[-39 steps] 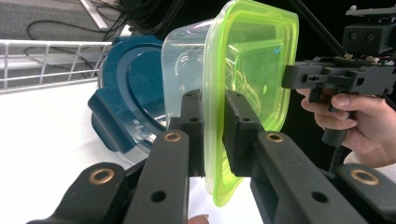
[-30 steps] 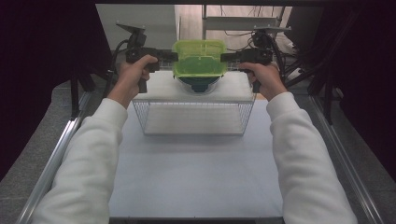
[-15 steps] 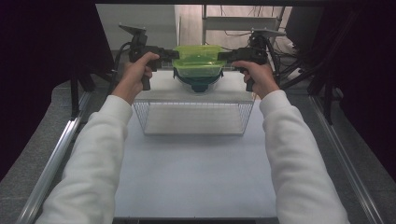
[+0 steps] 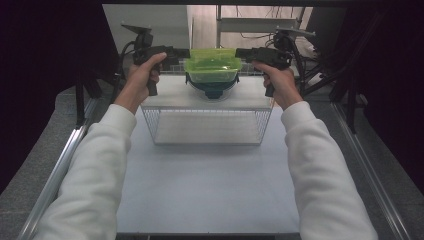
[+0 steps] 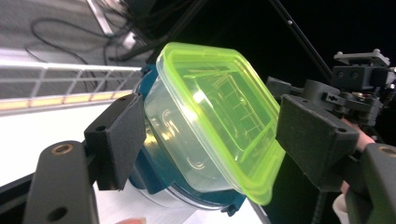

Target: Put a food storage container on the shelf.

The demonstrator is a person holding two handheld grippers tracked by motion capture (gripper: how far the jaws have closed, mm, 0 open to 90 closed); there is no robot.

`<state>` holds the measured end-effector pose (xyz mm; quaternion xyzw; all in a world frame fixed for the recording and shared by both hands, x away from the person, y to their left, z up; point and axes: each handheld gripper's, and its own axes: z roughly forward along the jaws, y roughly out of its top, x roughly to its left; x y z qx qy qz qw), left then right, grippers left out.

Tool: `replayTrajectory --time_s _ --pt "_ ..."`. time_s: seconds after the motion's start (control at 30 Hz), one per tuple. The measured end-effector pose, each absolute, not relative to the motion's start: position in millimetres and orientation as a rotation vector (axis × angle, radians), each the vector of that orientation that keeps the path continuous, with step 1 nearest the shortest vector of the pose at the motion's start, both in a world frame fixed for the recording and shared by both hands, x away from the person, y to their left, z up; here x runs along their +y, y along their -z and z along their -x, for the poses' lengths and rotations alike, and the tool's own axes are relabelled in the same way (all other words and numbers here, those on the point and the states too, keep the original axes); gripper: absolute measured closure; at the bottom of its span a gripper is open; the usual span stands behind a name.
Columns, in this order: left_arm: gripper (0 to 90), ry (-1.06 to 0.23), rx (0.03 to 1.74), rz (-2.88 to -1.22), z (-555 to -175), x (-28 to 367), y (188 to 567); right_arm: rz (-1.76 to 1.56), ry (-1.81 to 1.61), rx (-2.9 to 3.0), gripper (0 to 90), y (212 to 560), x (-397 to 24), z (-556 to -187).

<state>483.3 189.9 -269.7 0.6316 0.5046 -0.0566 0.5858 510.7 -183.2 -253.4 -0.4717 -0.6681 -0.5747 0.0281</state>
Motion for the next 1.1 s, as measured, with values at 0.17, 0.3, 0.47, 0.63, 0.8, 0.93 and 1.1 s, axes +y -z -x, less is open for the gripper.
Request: replayTrajectory --time_s 0.17,0.3,0.47,0.63,0.8,0.93,1.1 --pt "22.0 0.054 1.136 -1.500 -463.2 190.1 262.0 1.350 1.810 -2.172 29.4 249.8 -187.4 -495.7" --pt "21.4 -0.008 1.077 -1.540 -440.5 192.8 262.2 1.276 1.805 -2.281 27.2 251.3 -190.1 -480.0" --pt "21.3 -0.091 1.044 -1.580 -413.0 197.0 266.9 1.212 1.791 -2.393 26.8 255.3 -193.3 -460.5" --pt "21.3 -0.138 1.017 -1.614 -374.9 205.6 278.1 1.131 1.759 -2.526 25.8 259.1 -202.4 -430.9" --pt "22.2 -0.239 0.992 -1.660 -322.0 211.8 307.6 1.059 1.787 -2.576 25.8 273.1 -218.1 -387.7" --pt "22.7 -0.231 0.986 -1.670 -299.2 214.2 330.9 1.027 1.752 -2.594 25.6 293.5 -227.8 -362.0" --pt "24.5 -0.262 1.010 -1.721 -267.3 209.3 379.9 1.040 1.735 -2.603 25.0 329.4 -240.9 -333.3"
